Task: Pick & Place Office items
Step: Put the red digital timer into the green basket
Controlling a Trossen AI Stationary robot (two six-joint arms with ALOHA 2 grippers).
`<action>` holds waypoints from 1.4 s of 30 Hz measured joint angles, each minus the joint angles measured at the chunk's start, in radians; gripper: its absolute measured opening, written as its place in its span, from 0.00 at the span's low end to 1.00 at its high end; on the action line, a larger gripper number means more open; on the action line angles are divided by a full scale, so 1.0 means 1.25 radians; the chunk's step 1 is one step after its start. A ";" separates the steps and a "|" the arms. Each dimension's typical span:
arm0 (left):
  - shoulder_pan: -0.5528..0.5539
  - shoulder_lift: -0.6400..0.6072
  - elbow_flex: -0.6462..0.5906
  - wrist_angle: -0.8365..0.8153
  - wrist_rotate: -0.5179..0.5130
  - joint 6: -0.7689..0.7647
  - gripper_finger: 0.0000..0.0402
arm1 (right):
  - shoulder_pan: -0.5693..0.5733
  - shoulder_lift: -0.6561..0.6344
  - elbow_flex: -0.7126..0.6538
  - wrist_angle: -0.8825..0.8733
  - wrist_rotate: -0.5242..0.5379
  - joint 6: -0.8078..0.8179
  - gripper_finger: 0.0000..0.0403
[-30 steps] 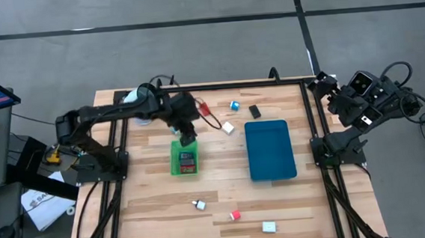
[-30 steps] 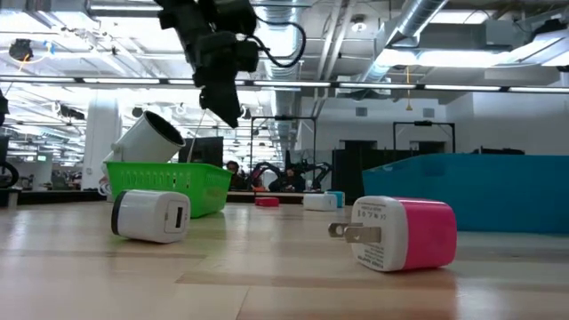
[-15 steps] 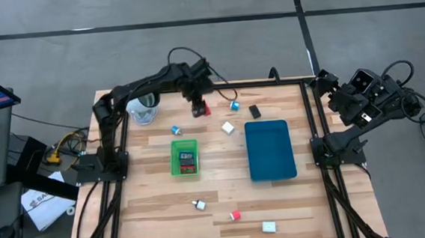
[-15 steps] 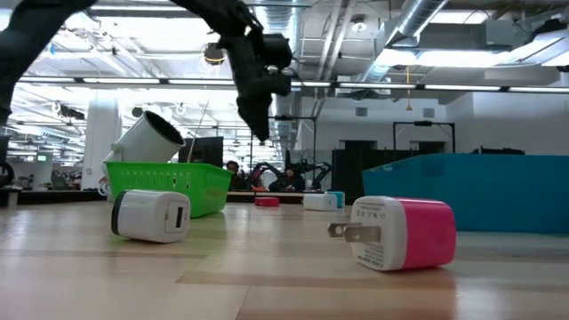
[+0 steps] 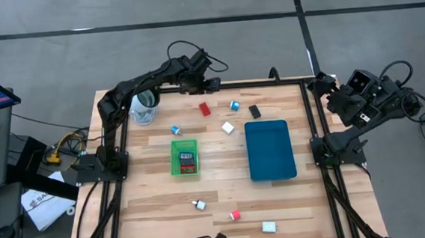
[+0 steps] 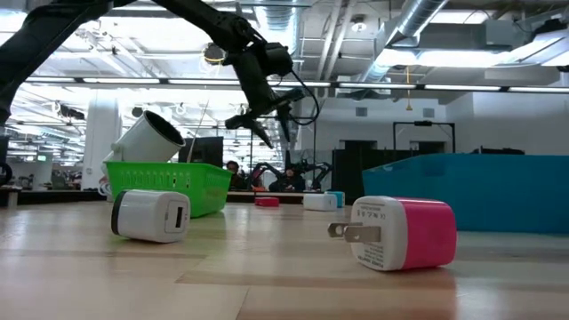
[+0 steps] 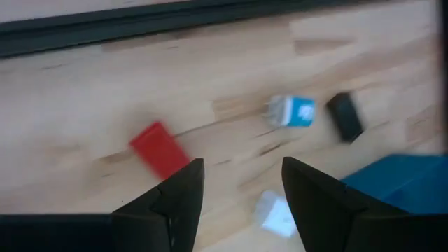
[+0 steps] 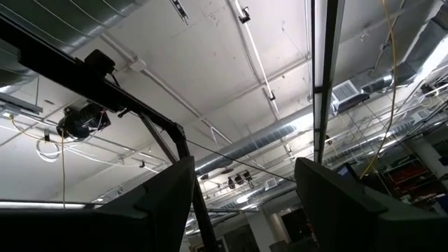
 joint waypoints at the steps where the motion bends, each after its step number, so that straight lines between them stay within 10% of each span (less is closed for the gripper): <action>1: -0.001 0.006 0.002 0.011 0.010 -0.018 0.47 | 0.004 0.000 0.000 0.000 0.000 0.000 0.59; 9: -0.020 0.053 0.001 0.000 0.020 -0.034 0.53 | 0.036 0.000 0.000 0.005 0.000 0.004 0.59; 23: 0.010 0.139 0.001 -0.060 0.100 -0.097 0.95 | 0.055 -0.002 0.000 0.006 -0.002 0.021 0.59; 42: 0.004 0.190 0.000 -0.043 0.127 -0.381 0.94 | 0.055 -0.091 0.000 0.002 -0.098 0.057 0.59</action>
